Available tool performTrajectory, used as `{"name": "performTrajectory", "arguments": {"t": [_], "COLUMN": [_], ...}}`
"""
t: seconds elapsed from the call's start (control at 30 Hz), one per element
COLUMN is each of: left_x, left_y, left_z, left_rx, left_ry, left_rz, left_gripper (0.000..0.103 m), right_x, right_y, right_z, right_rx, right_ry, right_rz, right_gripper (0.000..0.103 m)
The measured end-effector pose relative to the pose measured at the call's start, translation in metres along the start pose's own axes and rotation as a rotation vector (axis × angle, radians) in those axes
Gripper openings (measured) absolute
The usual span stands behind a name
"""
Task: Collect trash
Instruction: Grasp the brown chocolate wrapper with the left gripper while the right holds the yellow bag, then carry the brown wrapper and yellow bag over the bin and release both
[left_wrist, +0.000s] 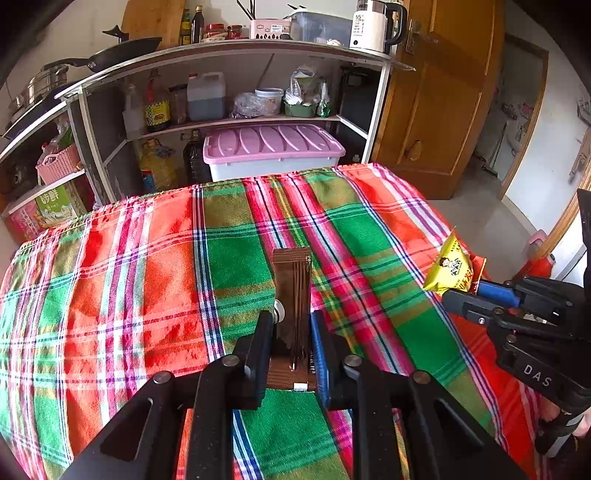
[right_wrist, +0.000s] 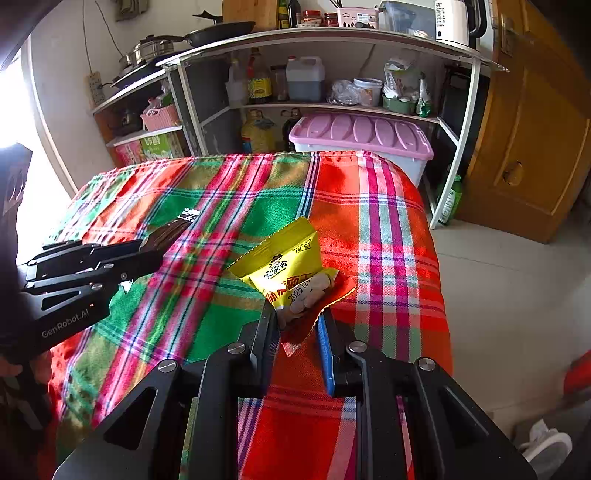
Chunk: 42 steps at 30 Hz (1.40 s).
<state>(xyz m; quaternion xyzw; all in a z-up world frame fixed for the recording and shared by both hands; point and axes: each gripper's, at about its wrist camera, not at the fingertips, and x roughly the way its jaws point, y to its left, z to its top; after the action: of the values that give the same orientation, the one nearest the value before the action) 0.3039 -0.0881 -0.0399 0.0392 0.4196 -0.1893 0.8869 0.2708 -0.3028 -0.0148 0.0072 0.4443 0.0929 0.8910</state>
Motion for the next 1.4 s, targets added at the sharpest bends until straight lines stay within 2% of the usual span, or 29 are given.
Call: {"name": "performTrajectory", "arguments": {"t": [0.43, 0.73, 0.97, 1.33, 1.4], "left_x": [-0.071, -0.118, -0.144, -0.16, -0.161], "left_y": [-0.025, -0.055, -0.092, -0.161, -0.175], "left_z": [-0.015, -0.034, -0.051, -0.072, -0.075], "left_rx": [-0.007, 0.0, 0.034, 0.105, 0.131], "left_ry": [-0.095, -0.146, -0.188, -0.206, -0.21], "left_rz": [-0.032, -0.073, -0.082, -0.183, -0.182], "left_gripper": [0.021, 0.021, 0.021, 0.021, 0.021], "right_x": [-0.06, -0.117, -0.163, -0.217, -0.227], "right_y": [0.01, 0.009, -0.001, -0.04, -0.048], "right_z": [-0.013, -0.04, -0.067, -0.121, -0.131], "right_rx": [0.023, 0.062, 0.108, 0.215, 0.228], "right_ry": [-0.081, -0.152, -0.208, -0.259, -0.265], "right_rz": [0.019, 0.008, -0.048, -0.151, -0.184], "right_gripper": [0.021, 0.021, 0.021, 0.021, 0.021]}}
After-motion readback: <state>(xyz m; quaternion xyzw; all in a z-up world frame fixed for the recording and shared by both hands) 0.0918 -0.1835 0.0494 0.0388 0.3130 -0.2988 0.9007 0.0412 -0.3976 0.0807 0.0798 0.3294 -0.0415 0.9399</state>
